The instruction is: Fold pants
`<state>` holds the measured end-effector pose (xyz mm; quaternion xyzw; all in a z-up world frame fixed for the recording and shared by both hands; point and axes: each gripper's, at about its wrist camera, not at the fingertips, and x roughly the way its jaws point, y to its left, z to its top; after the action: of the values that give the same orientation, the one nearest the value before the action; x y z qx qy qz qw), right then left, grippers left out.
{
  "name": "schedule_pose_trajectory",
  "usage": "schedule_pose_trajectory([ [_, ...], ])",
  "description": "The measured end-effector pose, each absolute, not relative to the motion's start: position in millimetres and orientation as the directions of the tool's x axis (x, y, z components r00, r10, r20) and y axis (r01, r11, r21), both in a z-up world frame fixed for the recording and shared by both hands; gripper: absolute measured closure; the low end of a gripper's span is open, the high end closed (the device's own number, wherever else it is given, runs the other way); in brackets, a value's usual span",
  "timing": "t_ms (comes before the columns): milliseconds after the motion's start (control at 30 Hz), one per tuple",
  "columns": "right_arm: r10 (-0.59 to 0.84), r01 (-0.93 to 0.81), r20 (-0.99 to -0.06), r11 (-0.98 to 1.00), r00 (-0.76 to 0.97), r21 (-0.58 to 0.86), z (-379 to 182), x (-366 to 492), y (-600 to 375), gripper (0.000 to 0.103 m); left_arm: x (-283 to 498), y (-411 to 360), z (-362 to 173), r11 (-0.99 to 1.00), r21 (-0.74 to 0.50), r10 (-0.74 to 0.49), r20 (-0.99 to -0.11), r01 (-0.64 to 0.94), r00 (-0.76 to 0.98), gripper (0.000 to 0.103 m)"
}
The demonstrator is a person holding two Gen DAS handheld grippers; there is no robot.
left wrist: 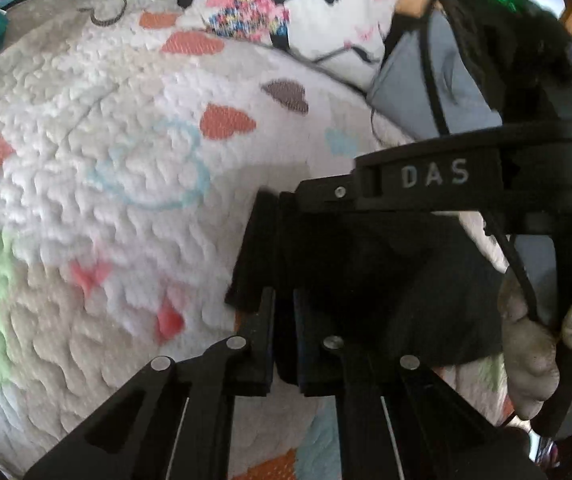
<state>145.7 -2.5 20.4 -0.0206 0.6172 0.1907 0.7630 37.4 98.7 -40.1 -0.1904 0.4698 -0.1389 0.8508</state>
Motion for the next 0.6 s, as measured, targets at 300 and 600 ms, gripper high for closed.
schedule_pose_trajectory([
  [300, 0.316, -0.170, -0.944, 0.940, 0.096, 0.297, -0.9, 180.8, -5.9, 0.076, 52.1, 111.1, -59.0, 0.902, -0.431, -0.370, -0.807, -0.032, 0.461, 0.095],
  [600, 0.204, -0.285, -0.979, 0.939, 0.003, 0.194, -9.7, 175.5, 20.9, 0.039, 39.5, 125.7, -55.1, 0.895, -0.444, -0.371, -0.795, -0.042, 0.480, 0.090],
])
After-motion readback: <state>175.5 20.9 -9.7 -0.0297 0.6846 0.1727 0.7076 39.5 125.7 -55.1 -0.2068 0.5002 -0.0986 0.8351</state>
